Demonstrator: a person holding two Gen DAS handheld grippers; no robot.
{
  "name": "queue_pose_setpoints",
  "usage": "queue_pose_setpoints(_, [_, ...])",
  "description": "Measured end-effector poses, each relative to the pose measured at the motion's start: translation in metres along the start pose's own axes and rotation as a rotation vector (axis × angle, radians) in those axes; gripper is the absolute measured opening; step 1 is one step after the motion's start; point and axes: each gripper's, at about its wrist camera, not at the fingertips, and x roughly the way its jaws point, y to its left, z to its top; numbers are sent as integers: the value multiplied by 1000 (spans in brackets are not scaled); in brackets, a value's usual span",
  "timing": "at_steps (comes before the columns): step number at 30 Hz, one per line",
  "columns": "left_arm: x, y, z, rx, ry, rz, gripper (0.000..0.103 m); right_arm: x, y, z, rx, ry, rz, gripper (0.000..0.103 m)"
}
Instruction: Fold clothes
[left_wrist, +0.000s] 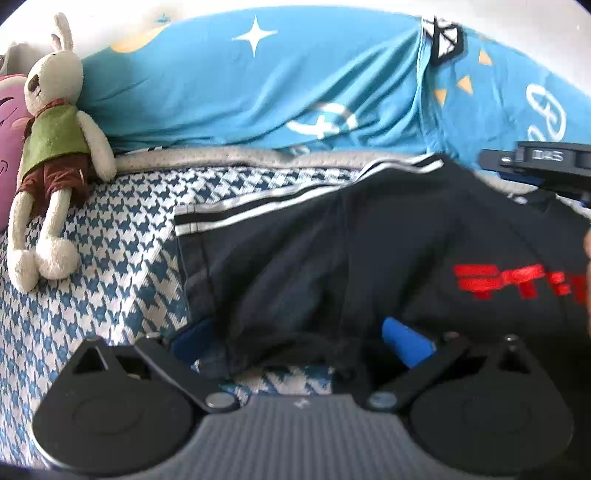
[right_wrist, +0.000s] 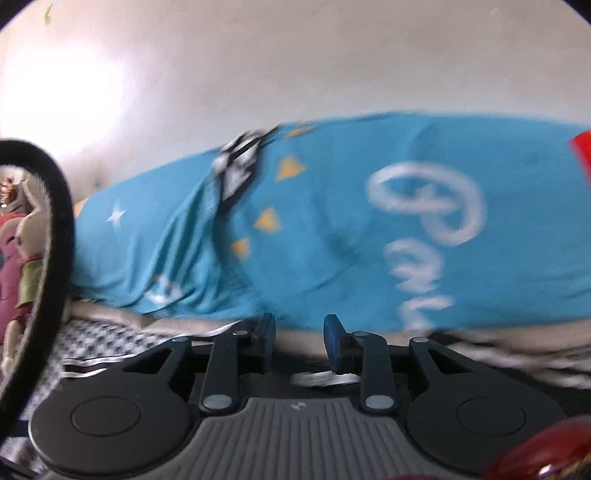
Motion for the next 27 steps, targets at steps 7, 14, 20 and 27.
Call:
queue_pose_setpoints(7, [-28, -8, 0, -50, 4, -64, 102, -24, -71, 9, 56, 13, -144, 34])
queue_pose_setpoints(14, [-53, -22, -14, -60, 1, -113, 103, -14, -90, -2, 122, 29, -119, 45])
queue_pose_setpoints(20, [-54, -35, -18, -20, 10, -117, 103, 2, -79, -14, 63, 58, -149, 54])
queue_pose_setpoints(27, [-45, -33, -21, -25, 51, -111, 103, 4, -69, -19, -8, 39, -209, 17])
